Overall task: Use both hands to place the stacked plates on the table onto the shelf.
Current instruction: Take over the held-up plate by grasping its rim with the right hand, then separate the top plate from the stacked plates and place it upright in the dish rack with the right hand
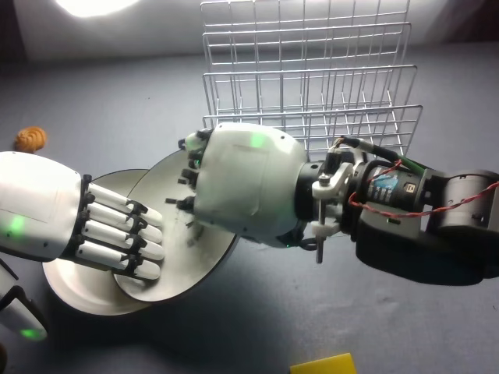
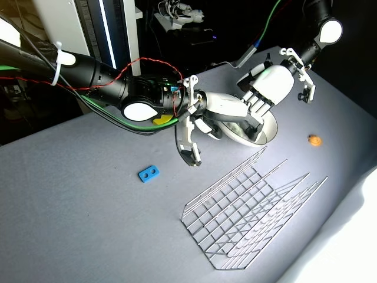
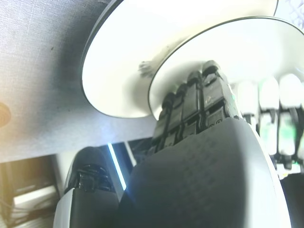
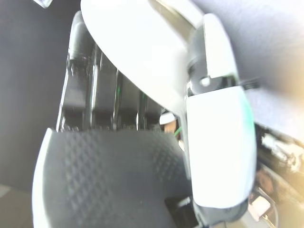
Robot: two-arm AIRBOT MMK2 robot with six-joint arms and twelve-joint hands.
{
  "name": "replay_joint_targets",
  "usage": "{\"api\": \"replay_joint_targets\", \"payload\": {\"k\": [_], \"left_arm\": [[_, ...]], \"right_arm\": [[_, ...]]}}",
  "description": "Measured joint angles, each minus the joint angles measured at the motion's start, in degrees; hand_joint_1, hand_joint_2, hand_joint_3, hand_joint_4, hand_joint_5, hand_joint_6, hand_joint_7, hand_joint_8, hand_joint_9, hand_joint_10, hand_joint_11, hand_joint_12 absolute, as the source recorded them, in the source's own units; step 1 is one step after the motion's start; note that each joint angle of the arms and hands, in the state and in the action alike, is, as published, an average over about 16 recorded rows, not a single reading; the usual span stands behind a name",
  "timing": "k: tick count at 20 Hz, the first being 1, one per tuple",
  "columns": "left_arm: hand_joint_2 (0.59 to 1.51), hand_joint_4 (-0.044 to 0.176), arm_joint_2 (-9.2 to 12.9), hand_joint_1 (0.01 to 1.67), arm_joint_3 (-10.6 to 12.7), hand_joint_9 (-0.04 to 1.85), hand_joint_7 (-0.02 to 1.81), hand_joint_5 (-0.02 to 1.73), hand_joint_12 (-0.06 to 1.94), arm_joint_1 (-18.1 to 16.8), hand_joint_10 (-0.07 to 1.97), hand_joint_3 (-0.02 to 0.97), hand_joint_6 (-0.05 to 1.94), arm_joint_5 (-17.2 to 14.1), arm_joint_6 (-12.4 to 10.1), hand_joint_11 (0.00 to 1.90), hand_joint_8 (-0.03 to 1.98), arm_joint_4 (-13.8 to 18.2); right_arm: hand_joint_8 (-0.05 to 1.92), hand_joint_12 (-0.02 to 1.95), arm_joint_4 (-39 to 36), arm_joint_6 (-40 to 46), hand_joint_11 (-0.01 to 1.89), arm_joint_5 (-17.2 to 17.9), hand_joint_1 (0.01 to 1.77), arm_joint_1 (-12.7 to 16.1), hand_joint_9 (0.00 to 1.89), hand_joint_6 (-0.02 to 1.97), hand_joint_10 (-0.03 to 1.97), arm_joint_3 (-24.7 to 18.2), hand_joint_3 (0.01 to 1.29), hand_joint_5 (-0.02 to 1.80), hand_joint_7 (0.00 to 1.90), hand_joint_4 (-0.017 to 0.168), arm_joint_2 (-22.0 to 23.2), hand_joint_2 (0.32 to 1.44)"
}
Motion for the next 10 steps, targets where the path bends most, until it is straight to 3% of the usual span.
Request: {"api": "replay_joint_targets", "payload": {"k": [5,10], "left_arm": [[1.214,-0.005,0.2,0.02,0.3,0.02,0.0,0.01,-0.02,-1.1,0.0,0.01,0.01,-0.1,-0.4,0.01,-0.01,0.2],[1.235,-0.003,1.3,0.02,0.6,0.03,0.03,0.01,0.0,-4.4,0.0,0.009,0.02,-0.2,-1.6,0.02,0.01,-0.4]], "right_arm": [[0.38,0.98,0.5,-0.6,0.77,1.6,1.13,-0.6,1.19,0.52,0.03,0.3,0.02,0.84,1.02,-0.011,-0.9,0.97],[0.59,0.95,0.5,-0.8,0.95,2.2,1.15,-0.5,1.36,0.74,0.01,0.4,0.02,0.89,1.11,-0.015,-1.4,0.95]]}}
